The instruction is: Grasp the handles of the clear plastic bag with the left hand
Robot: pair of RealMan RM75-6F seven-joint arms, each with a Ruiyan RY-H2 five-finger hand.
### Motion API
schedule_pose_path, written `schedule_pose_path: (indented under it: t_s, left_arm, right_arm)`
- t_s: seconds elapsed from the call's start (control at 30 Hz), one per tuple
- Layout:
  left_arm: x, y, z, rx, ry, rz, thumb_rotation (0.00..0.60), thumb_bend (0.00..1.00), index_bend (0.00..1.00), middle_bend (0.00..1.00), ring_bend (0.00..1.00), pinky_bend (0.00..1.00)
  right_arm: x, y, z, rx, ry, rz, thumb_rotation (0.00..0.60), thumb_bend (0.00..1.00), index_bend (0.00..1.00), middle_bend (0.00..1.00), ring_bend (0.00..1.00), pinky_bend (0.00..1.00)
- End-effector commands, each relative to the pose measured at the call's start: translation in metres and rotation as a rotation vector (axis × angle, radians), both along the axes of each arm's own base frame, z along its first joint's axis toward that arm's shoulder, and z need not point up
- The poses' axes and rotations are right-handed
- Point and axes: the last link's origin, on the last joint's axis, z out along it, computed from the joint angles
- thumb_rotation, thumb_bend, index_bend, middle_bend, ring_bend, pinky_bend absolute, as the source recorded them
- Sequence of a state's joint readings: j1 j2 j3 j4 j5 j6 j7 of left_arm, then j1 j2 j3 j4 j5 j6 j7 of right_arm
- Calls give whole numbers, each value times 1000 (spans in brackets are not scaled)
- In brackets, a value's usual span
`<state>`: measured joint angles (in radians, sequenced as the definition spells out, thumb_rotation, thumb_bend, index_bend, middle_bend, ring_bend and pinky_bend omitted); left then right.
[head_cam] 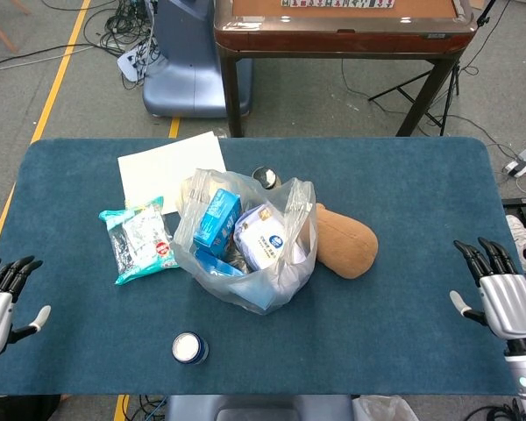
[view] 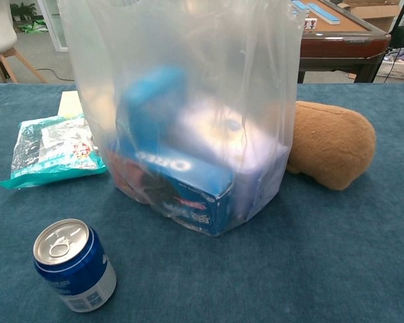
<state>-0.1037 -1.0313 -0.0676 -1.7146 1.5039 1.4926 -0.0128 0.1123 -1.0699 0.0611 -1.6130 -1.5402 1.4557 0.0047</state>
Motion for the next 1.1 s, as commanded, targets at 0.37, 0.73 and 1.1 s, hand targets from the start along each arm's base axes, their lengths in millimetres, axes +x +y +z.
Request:
schedule_pose_path:
  t_s: [0.37,0.73,1.1]
  left_arm:
    - [42,64,35,-135,-157,-184,600,234,131,122,117,16]
    - [85,107,34,-302,-390,-288,1,152,124,114,97,16]
    - [123,127,14,-402,-393,-414,0,119,191,114,91,0]
  right_arm:
    - [9,-10,1,25,-5,40,600,308,92,189,36,96]
    - [12,-11,1,29,2,38,600,308,92,189,37,96]
    - [11,-9,0,35,-3,30,600,308,92,189,37,96]
